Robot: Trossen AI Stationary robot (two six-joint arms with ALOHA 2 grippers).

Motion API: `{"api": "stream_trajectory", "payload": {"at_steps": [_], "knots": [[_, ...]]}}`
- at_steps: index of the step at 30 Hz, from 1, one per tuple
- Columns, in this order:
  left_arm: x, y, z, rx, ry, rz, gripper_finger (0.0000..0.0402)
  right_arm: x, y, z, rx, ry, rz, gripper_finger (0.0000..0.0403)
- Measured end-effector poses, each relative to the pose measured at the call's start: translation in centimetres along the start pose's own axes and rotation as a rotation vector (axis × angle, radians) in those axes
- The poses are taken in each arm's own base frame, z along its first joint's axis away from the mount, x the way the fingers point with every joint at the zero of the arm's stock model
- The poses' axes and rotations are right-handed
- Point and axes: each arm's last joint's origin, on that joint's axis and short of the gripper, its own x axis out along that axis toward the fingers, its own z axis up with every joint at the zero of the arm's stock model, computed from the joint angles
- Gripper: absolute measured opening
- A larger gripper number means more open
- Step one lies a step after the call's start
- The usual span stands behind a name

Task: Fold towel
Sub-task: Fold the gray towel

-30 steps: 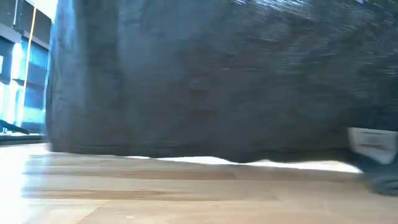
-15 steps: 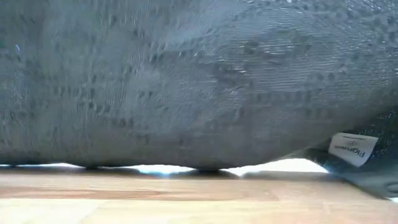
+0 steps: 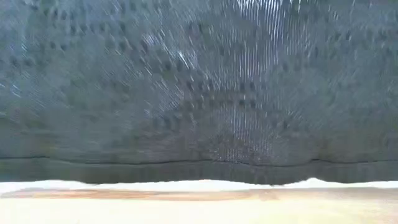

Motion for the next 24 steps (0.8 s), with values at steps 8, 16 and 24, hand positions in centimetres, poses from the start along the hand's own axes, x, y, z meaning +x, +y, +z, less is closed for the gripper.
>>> {"api": "stream_trajectory", "payload": {"at_steps": [8, 16, 24], "knots": [[0.1, 0.9, 0.2, -0.030, 0.171, 0.197, 0.0004, -0.1, -0.7, -0.2, 0.093, 0.126, -0.130, 0.0000], [-1.3, 1.0, -3.0, -0.019, 0.611, 0.475, 0.0004, -0.6, -0.8, -1.6, 0.239, 0.539, -0.411, 0.0000], [-4.7, 2.3, -4.1, 0.257, 0.994, 0.626, 0.0004, -2.0, -0.2, -5.0, 0.016, 1.091, -0.681, 0.0000]]}}
